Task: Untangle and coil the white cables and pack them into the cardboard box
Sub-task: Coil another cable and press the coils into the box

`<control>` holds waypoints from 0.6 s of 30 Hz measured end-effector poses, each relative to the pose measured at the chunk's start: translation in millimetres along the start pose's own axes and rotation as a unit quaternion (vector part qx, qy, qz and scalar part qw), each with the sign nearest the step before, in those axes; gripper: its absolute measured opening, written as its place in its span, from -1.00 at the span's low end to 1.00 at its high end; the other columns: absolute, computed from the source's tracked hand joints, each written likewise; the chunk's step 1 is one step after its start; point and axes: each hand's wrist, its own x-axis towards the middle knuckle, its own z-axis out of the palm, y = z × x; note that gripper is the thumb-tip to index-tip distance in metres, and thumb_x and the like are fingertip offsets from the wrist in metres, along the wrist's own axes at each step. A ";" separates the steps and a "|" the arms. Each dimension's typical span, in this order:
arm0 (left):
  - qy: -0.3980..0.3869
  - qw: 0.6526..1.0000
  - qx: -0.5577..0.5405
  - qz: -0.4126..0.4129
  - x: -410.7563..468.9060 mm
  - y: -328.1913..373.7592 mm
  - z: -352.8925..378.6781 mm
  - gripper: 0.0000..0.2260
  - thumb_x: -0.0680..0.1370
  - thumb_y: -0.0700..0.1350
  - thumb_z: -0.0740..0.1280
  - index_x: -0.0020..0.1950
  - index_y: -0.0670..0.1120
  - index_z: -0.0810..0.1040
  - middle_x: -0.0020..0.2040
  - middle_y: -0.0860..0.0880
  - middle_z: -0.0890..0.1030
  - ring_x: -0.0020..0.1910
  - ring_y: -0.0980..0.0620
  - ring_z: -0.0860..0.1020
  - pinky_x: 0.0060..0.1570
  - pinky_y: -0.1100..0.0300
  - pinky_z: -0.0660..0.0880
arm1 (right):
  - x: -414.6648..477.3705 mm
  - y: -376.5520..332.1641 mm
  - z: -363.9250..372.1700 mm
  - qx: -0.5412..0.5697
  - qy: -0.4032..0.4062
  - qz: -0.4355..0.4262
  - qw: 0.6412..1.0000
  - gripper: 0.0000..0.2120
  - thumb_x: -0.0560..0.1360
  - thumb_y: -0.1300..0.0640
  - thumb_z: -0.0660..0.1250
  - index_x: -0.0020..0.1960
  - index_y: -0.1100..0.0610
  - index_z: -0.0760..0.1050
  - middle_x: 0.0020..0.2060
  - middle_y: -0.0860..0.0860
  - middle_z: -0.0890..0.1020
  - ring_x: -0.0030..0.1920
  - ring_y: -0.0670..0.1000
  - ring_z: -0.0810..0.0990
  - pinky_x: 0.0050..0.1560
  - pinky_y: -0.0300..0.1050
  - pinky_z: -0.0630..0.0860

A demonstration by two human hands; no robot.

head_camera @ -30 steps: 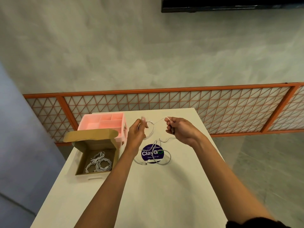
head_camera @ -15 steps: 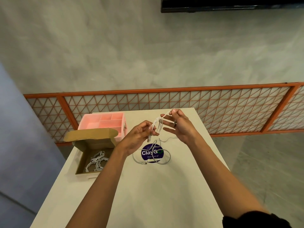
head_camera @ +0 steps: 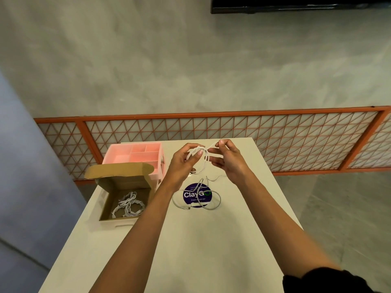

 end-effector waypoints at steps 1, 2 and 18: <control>0.011 1.000 -0.003 0.004 0.5 1.0 0.8 -0.83 0.57 -0.06 0.33 0.14 -0.06 0.55 -0.07 0.04 0.63 -0.15 0.14 0.57 -0.33 0.31 0.45 | 0.2 -0.3 -0.3 -0.001 0.000 0.001 1.000 -0.77 0.65 0.02 0.08 -0.13 0.05 0.38 -0.17 0.00 0.64 -0.25 0.02 0.63 -0.15 -0.16 0.46; 0.024 1.000 -0.006 0.005 1.2 2.1 1.5 -0.87 0.56 -0.07 0.34 0.09 -0.04 0.57 -0.05 0.03 0.63 -0.11 0.10 0.56 -0.35 0.32 0.45 | 0.5 -0.4 -0.6 -0.001 -0.001 0.004 1.000 -0.77 0.65 0.02 0.08 -0.13 0.05 0.39 -0.18 0.00 0.63 -0.27 0.00 0.62 -0.15 -0.17 0.46; 0.048 0.998 0.028 0.009 0.4 3.4 10.7 -0.90 0.60 -0.04 0.27 0.03 -0.06 0.48 -0.14 -0.03 0.58 -0.31 0.04 0.48 -0.57 0.32 0.32 | 7.0 14.3 -14.9 -0.309 -0.017 -0.111 0.944 -0.87 0.51 0.18 0.37 0.02 0.15 0.65 -0.20 0.00 0.64 -0.21 -0.09 0.57 -0.15 -0.31 0.43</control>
